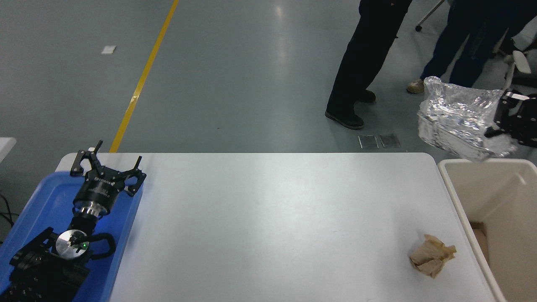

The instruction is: Pick up foil plate and place in dustbin

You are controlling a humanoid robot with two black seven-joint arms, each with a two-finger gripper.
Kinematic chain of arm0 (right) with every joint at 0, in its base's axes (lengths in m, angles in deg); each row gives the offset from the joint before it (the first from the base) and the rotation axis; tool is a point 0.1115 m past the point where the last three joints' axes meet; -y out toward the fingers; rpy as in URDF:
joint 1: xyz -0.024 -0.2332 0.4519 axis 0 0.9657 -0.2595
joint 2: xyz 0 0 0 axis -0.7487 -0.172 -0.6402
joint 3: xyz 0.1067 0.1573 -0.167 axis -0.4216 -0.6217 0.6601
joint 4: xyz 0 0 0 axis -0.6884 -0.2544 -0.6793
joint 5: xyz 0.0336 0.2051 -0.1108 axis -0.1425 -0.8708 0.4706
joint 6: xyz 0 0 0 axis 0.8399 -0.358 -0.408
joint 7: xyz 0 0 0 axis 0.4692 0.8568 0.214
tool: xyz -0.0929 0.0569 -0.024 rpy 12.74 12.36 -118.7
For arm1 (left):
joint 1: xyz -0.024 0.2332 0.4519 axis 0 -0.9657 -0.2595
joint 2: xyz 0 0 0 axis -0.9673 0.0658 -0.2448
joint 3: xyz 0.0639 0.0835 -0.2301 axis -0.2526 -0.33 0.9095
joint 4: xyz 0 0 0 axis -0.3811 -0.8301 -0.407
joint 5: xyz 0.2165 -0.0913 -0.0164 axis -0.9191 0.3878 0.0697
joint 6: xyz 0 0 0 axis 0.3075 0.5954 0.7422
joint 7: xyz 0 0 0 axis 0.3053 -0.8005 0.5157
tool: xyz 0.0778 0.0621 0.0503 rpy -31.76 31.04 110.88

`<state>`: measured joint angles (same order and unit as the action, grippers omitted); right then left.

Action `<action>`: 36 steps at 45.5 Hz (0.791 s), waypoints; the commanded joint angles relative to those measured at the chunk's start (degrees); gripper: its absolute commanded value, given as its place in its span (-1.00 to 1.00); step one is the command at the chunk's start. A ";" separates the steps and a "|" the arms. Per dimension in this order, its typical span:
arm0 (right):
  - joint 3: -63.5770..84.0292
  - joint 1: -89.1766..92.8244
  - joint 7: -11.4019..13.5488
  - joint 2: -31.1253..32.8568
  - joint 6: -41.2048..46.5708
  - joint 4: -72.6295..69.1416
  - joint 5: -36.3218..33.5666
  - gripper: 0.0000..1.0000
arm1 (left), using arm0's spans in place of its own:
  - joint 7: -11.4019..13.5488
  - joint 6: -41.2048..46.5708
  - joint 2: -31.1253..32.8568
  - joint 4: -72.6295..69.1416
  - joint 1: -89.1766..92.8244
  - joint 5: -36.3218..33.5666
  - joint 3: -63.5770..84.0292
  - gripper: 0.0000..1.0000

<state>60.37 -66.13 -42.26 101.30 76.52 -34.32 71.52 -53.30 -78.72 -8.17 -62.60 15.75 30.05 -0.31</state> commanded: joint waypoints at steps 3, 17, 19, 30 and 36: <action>-15.65 30.37 -0.03 2.03 -7.36 18.17 0.12 -1.00 | 0.00 0.00 0.00 0.00 -0.02 0.01 0.05 0.99; -19.17 49.19 -0.64 -3.50 -21.43 30.12 -0.76 -1.00 | 0.00 0.00 0.00 0.00 0.07 -0.08 0.05 0.99; -20.31 51.91 -0.64 -5.17 -22.92 32.75 -0.85 -1.00 | 0.00 0.00 0.00 0.00 0.07 0.01 0.05 0.99; -31.30 68.96 -0.55 -15.53 -25.92 51.90 -0.93 -1.00 | 0.00 0.00 0.00 0.00 0.07 -0.08 0.05 0.99; -31.75 70.47 -0.38 -17.31 -28.20 53.60 -0.85 -1.00 | 0.00 0.00 0.00 0.00 0.07 -0.08 0.05 0.99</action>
<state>33.71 -5.36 -42.79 90.08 52.79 8.87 70.67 -53.29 -78.72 -8.18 -62.60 15.82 29.99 -0.26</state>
